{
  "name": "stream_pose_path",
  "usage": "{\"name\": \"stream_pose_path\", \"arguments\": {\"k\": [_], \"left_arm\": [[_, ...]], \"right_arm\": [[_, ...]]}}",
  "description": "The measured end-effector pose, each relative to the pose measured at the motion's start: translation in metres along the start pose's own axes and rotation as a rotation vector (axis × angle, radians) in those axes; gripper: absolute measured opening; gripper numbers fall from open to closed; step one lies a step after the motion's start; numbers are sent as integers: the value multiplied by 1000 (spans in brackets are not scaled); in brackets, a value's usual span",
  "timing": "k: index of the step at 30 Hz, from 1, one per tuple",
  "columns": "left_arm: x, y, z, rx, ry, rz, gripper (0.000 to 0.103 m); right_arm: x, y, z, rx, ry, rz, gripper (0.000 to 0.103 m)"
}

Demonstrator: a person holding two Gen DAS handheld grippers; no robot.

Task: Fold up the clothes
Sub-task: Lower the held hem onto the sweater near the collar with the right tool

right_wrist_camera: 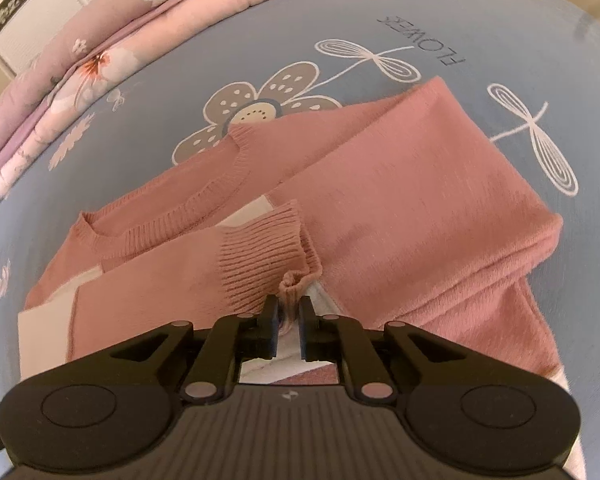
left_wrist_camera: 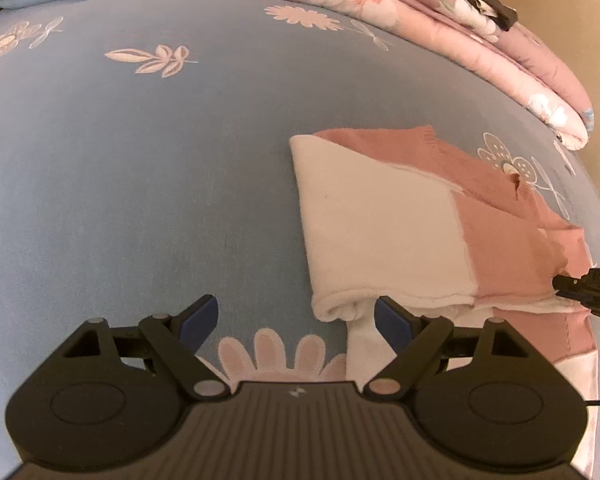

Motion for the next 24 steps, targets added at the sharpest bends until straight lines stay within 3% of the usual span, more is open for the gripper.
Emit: {"name": "stream_pose_path", "arguments": {"k": [5, 10, 15, 21, 24], "left_arm": [[10, 1, -2, -21, -12, 44, 85], [-9, -5, -6, -173, 42, 55, 85], [-26, -15, -6, -237, -18, -36, 85], [10, -38, 6, -354, 36, -129, 85], [36, -52, 26, -476, 94, -159, 84]], "right_arm": [[-2, 1, -7, 59, -23, -6, 11], [-17, -5, -15, 116, -86, -19, 9], [-11, 0, -29, 116, -125, 54, 9], [-2, -4, -27, 48, -148, 103, 10], [-2, -4, -25, 24, -137, 110, 9]]}}
Point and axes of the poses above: each gripper's, at about its wrist camera, not at the fingertips, and x roughly the way its jaws point, z to its left, y to its underside, the point moved 5 cm from there along x, roughly the way its jaws point, and after that the axes turned 14 degrees about -z, right-handed, at the moved point
